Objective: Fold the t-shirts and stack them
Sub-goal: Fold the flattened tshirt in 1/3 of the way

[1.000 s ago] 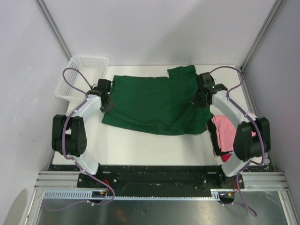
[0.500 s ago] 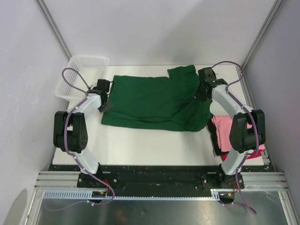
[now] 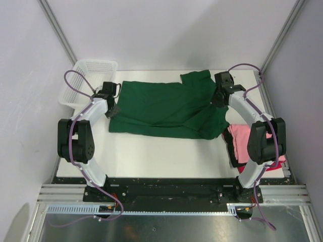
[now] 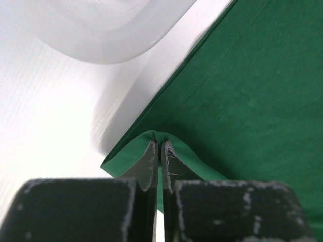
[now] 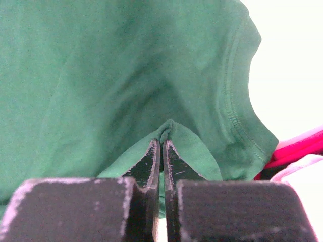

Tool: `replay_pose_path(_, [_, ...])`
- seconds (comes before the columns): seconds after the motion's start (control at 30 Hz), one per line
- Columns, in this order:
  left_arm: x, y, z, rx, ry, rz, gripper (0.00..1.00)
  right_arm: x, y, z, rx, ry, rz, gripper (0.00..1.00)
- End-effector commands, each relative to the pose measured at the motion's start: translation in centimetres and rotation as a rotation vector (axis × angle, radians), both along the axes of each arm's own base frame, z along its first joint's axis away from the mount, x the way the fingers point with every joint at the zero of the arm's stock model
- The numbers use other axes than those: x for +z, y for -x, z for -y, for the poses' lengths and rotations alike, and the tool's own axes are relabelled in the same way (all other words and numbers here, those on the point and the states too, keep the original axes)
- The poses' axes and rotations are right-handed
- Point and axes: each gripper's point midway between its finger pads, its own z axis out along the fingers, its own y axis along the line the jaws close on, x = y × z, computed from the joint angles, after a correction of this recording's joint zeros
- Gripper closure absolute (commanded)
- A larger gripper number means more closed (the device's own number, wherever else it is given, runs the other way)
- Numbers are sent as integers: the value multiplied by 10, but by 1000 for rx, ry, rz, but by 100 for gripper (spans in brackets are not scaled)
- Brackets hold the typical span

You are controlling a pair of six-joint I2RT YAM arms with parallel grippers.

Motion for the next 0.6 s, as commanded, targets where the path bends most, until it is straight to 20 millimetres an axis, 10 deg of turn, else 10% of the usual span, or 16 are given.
replay_pose_path(0.0, [13,-17,-5,18,0,51,100,16,-4,20,-40,38,50,100])
replay_pose_path(0.57, [5,-35,1,-40,27,29,95,5,-4,24,-22,-13,82,100])
